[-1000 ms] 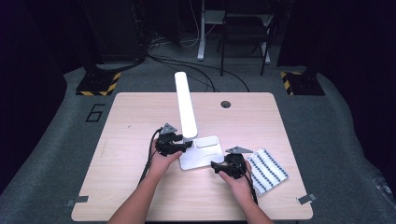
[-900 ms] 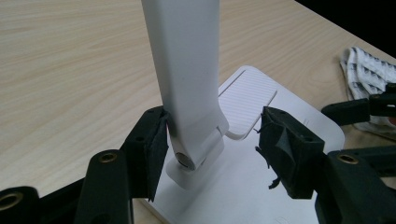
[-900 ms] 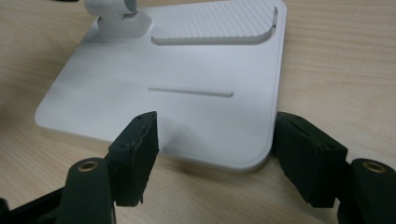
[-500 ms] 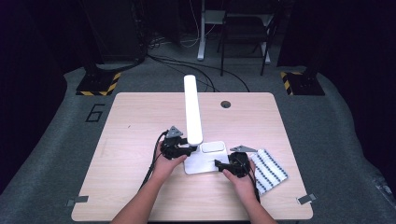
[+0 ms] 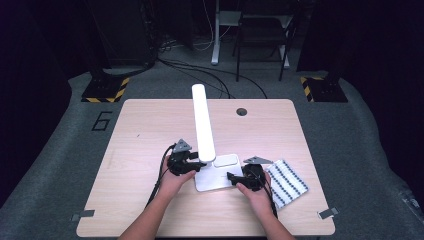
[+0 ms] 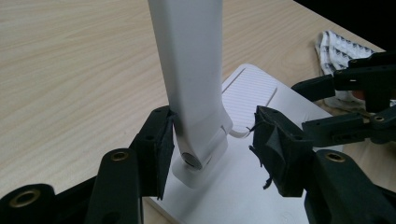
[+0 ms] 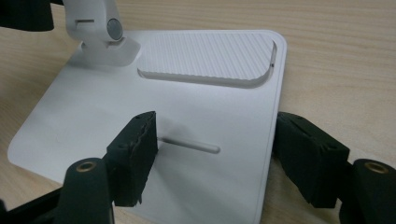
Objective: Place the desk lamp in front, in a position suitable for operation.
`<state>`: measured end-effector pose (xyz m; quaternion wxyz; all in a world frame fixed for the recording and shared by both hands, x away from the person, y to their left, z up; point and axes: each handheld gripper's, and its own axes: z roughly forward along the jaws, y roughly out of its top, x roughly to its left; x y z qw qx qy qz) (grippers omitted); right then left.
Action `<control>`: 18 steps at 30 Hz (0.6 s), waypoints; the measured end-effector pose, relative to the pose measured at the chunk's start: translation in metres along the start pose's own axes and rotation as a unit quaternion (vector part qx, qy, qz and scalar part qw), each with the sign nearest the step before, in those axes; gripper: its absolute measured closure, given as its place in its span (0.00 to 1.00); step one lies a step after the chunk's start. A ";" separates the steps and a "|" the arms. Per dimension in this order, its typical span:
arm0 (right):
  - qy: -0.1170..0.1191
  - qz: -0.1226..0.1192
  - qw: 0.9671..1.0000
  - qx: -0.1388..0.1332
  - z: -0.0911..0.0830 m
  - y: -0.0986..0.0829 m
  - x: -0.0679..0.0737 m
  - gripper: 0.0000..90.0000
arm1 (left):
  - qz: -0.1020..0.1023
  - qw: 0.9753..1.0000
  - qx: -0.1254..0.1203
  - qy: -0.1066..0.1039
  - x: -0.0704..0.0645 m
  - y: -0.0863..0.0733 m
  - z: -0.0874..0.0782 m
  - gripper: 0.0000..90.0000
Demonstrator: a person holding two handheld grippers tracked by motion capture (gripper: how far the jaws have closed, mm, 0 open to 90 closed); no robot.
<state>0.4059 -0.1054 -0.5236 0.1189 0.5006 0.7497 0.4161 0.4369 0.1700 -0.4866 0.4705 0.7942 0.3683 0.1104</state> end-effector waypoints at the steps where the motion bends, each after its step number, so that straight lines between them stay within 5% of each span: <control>1: 0.002 -0.004 1.000 0.000 0.001 0.000 0.000 0.33 | -0.013 1.000 -0.002 -0.004 -0.002 -0.002 -0.002 0.54; 4: 0.006 -0.008 1.000 0.003 0.001 0.000 0.003 0.33 | 0.001 1.000 -0.004 0.001 -0.001 -0.007 -0.008 0.54; 11: 0.019 -0.019 1.000 0.007 0.004 0.001 0.010 0.31 | -0.038 0.999 -0.019 -0.004 -0.009 -0.019 -0.020 0.54; 18: 0.024 -0.028 0.999 0.009 0.002 0.000 0.014 0.32 | -0.035 0.999 -0.027 -0.005 -0.007 -0.022 -0.028 0.54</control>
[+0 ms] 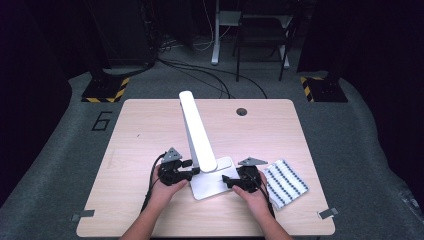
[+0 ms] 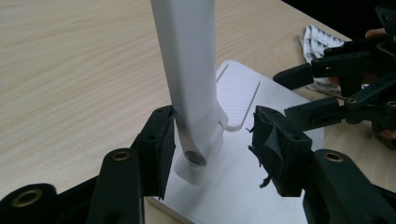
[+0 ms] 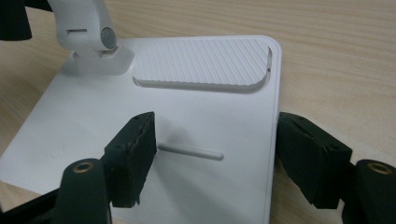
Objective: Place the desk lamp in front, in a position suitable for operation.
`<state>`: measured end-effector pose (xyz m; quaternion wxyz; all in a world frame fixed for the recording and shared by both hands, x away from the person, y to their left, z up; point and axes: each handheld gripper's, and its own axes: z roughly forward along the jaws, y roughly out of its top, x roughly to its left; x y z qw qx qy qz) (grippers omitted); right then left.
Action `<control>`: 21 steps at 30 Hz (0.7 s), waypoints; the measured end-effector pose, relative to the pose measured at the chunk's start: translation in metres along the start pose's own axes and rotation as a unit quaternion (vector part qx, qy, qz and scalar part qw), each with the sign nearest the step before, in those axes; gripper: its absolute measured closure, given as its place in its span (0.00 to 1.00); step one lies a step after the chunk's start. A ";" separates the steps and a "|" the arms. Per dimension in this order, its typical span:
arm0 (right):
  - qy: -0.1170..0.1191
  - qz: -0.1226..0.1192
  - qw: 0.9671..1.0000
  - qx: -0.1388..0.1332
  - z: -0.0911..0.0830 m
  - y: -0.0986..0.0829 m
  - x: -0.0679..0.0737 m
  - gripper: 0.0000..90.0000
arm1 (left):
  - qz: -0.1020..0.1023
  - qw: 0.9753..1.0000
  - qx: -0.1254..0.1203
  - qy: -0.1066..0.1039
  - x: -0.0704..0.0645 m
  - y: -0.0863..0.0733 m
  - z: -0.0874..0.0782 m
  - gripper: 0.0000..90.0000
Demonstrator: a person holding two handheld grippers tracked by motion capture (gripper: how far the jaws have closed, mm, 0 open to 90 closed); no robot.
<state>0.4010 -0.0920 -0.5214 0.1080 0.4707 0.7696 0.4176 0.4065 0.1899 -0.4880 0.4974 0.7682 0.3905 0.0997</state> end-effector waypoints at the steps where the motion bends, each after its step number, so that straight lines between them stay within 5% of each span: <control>1: 0.000 0.005 1.000 0.001 -0.002 0.000 0.001 0.32 | -0.001 1.000 -0.004 0.001 0.000 0.001 0.000 0.52; 2: 0.001 0.000 1.000 -0.002 -0.003 0.000 0.000 0.32 | 0.004 1.000 -0.004 0.001 0.001 0.004 -0.001 0.50; 3: -0.003 -0.004 1.000 -0.003 -0.004 0.000 0.001 0.32 | 0.031 0.999 0.000 0.007 0.005 0.007 -0.001 0.49; 4: -0.010 -0.010 1.000 -0.003 -0.007 0.000 0.002 0.32 | -0.001 1.000 -0.005 0.004 0.001 0.008 0.000 0.47; 5: -0.018 -0.014 1.000 -0.002 -0.009 -0.001 0.003 0.32 | 0.002 1.000 -0.005 0.002 0.002 0.011 0.001 0.46; 6: -0.021 -0.020 1.000 -0.001 -0.011 -0.002 0.004 0.32 | 0.029 1.000 0.000 0.006 0.006 0.015 0.001 0.45; 8: -0.021 -0.018 1.000 -0.003 -0.015 -0.003 0.005 0.32 | 0.003 1.000 -0.008 0.004 0.003 0.016 0.004 0.44; 15: -0.014 0.013 1.000 -0.008 -0.035 -0.015 0.003 0.35 | 0.017 1.000 -0.010 -0.009 0.001 0.022 0.008 0.47; 21: 0.003 0.025 1.000 -0.002 -0.043 -0.025 0.002 0.35 | 0.005 1.000 -0.010 -0.007 -0.002 0.020 0.005 0.50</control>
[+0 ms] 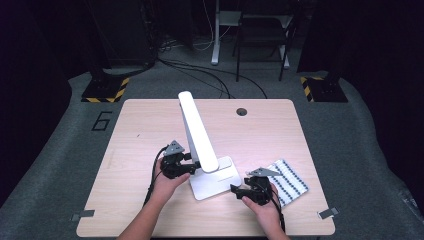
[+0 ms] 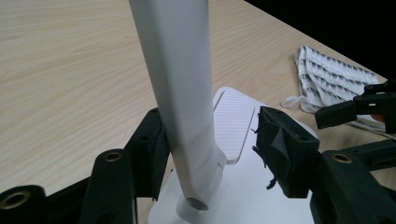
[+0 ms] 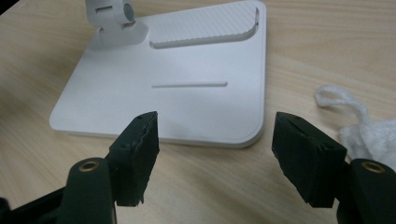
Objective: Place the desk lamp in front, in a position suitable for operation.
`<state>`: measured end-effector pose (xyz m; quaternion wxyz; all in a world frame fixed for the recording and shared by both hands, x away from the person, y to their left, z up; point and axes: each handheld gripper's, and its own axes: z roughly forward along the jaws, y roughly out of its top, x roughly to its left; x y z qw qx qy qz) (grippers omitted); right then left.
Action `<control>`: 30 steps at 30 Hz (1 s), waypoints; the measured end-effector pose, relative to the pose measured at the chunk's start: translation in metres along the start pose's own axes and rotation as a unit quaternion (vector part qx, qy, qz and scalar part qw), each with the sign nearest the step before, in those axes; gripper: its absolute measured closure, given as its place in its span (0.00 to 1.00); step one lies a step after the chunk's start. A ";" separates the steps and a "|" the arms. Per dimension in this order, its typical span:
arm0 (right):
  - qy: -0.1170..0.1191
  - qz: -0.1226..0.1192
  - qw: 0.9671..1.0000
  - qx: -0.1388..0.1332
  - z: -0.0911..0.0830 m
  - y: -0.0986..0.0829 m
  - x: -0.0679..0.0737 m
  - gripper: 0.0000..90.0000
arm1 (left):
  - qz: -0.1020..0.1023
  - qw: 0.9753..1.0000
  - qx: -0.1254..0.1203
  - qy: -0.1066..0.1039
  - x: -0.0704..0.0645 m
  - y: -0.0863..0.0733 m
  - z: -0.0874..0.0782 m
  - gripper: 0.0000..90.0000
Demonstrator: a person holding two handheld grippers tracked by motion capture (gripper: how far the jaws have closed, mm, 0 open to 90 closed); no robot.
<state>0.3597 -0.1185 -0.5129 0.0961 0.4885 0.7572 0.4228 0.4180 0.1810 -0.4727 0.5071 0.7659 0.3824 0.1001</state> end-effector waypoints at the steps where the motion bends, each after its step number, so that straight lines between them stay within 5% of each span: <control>1: 0.004 -0.003 1.000 0.002 0.000 -0.002 0.000 0.35 | 0.013 1.000 0.004 0.000 0.001 0.000 -0.001 0.51; 2: 0.005 -0.001 1.000 0.005 0.000 -0.003 0.001 0.35 | 0.034 0.999 0.008 0.004 0.003 0.001 -0.002 0.51; 3: 0.005 -0.010 1.000 0.005 0.000 -0.004 0.001 0.35 | 0.008 1.000 0.008 -0.004 -0.001 0.000 -0.002 0.51; 6: 0.008 -0.004 1.000 0.007 0.002 -0.007 0.004 0.35 | 0.015 1.000 0.007 -0.002 -0.003 -0.002 -0.005 0.51; 7: 0.008 -0.007 1.000 0.008 0.002 -0.007 0.004 0.35 | 0.034 0.999 0.007 0.000 -0.001 -0.002 -0.006 0.51; 8: 0.009 -0.014 1.000 0.005 0.003 -0.007 0.003 0.35 | 0.005 1.000 0.001 -0.004 -0.006 -0.005 -0.007 0.51; 9: 0.012 -0.010 1.000 0.007 0.004 -0.007 0.005 0.35 | 0.003 1.000 -0.001 -0.005 -0.007 -0.007 -0.007 0.51; 16: 0.019 -0.005 1.000 0.007 0.008 -0.003 0.010 0.34 | 0.021 1.000 0.010 -0.021 -0.013 -0.010 -0.015 0.51; 25: 0.022 0.007 1.000 0.009 0.013 -0.001 0.013 0.34 | 0.025 0.999 -0.005 -0.033 -0.020 -0.014 -0.025 0.53; 30: 0.024 -0.007 1.000 0.005 0.018 0.001 0.017 0.32 | 0.030 0.999 -0.008 -0.037 -0.023 -0.015 -0.030 0.53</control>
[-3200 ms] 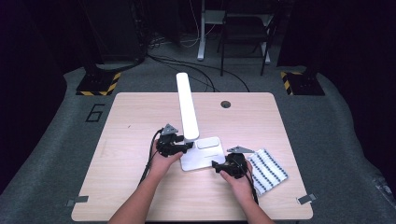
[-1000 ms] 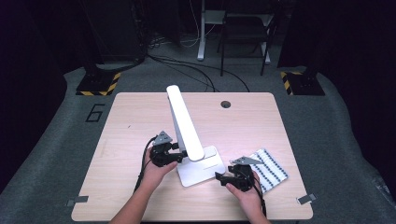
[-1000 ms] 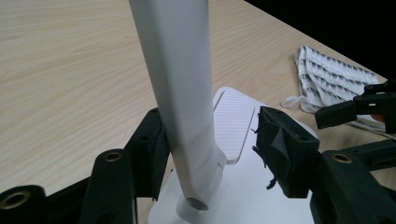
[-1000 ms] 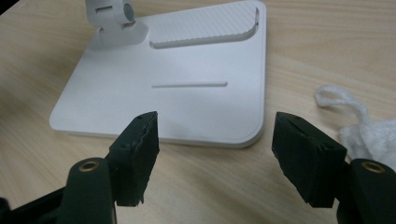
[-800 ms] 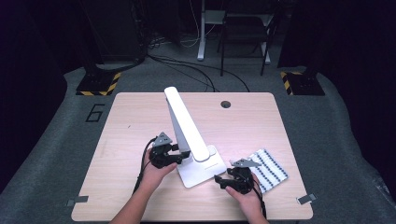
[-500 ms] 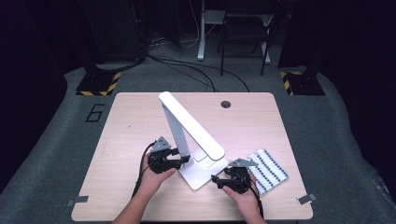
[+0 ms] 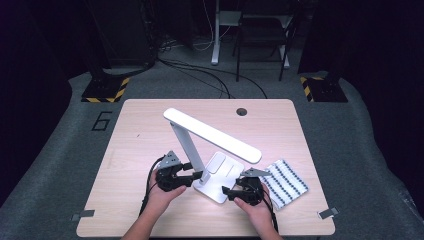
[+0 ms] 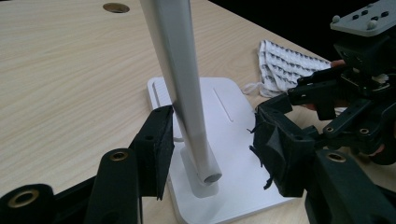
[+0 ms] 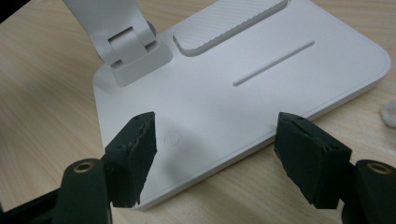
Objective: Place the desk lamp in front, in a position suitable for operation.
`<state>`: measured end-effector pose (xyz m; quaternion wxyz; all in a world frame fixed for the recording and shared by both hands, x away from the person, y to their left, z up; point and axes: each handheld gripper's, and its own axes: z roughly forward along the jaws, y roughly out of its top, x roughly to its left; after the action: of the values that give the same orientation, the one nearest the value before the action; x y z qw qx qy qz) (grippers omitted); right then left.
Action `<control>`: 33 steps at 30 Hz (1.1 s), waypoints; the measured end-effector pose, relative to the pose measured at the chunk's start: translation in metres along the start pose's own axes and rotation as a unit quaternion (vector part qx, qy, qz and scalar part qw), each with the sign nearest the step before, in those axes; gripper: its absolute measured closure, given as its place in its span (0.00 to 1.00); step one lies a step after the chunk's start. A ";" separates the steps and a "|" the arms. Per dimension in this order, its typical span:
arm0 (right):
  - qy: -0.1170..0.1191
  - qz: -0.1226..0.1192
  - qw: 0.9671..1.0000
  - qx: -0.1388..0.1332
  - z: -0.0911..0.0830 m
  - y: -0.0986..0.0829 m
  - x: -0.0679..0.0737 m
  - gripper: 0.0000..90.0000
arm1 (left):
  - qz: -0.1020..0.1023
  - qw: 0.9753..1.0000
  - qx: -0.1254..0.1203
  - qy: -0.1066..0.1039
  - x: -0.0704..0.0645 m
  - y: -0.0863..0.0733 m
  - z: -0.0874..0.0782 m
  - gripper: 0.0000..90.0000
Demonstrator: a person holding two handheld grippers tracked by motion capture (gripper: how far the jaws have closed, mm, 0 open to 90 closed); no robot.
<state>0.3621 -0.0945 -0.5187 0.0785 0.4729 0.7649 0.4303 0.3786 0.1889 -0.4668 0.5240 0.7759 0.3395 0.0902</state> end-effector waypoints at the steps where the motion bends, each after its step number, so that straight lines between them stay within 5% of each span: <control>1: -0.003 0.002 1.000 0.002 0.000 0.001 0.001 0.32 | 0.000 1.000 0.000 0.001 -0.001 0.000 -0.001 0.53; 14: -0.006 0.008 1.000 -0.009 0.001 0.008 -0.003 0.32 | 0.002 1.000 0.002 -0.013 -0.003 -0.002 -0.008 0.54; 19: 0.006 0.011 1.000 -0.013 0.003 0.011 -0.003 0.34 | 0.001 1.000 -0.008 -0.002 0.001 0.007 -0.008 0.49; 23: -0.020 0.004 1.000 -0.019 0.002 0.012 0.000 0.34 | 0.004 1.000 -0.011 0.003 0.003 0.013 -0.003 0.46; 33: -0.017 0.014 1.000 0.000 0.003 0.010 -0.005 0.31 | 0.011 1.000 -0.002 -0.010 0.001 0.016 0.005 0.44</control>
<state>0.3732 -0.0942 -0.5146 0.0850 0.4908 0.7569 0.4231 0.3886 0.1816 -0.4552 0.5282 0.7794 0.3250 0.0889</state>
